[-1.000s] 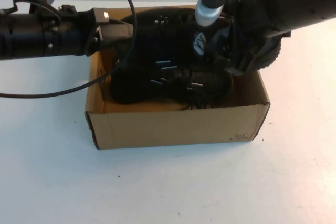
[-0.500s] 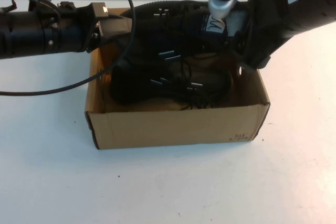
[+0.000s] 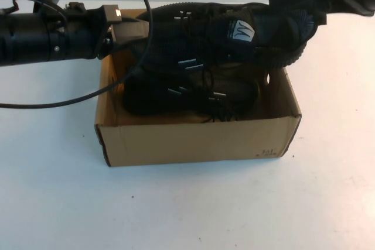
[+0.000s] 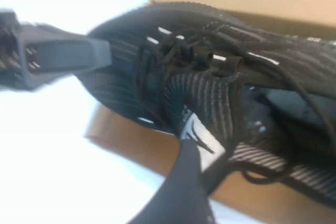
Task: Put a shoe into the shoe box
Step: Hand over the shoe, then place the shoe in the shoe box
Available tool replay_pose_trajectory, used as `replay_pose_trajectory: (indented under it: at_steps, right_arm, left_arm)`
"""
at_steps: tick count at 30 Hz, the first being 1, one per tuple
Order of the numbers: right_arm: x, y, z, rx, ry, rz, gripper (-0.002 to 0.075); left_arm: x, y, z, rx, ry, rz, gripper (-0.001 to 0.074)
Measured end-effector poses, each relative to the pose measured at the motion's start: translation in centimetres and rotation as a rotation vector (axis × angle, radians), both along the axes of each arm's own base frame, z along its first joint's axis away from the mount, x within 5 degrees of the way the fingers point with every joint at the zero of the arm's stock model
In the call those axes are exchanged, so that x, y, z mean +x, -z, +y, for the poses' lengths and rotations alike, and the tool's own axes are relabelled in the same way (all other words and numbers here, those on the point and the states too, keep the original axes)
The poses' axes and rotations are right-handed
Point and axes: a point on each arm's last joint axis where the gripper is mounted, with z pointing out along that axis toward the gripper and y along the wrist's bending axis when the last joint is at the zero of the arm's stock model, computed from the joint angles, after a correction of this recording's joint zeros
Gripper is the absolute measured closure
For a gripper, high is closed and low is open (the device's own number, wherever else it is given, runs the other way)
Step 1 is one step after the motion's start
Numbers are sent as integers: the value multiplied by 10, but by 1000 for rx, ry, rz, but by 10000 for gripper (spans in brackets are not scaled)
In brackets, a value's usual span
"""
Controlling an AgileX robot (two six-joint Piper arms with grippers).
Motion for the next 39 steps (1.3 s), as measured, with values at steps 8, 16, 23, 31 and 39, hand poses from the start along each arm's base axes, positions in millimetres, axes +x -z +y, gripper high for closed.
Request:
replay_pose_trajectory:
  at_steps: [8, 16, 23, 31, 39]
  right_arm:
    - [22, 26, 14, 187, -149, 181, 149]
    - [30, 34, 21, 221, -148, 203, 160]
    - [34, 36, 21, 216, -131, 194, 160]
    - [47, 55, 23, 203, -118, 239, 160]
    - [55, 63, 36, 278, -158, 258, 161]
  left_arm:
    - [0, 0, 0, 0, 6, -3, 633]
    - [-1, 0, -1, -2, 20, -6, 633]
    - [-2, -2, -2, -13, 28, -12, 633]
    - [-2, -2, -2, -14, 29, -15, 633]
    - [-2, -2, -1, -14, 29, -15, 633]
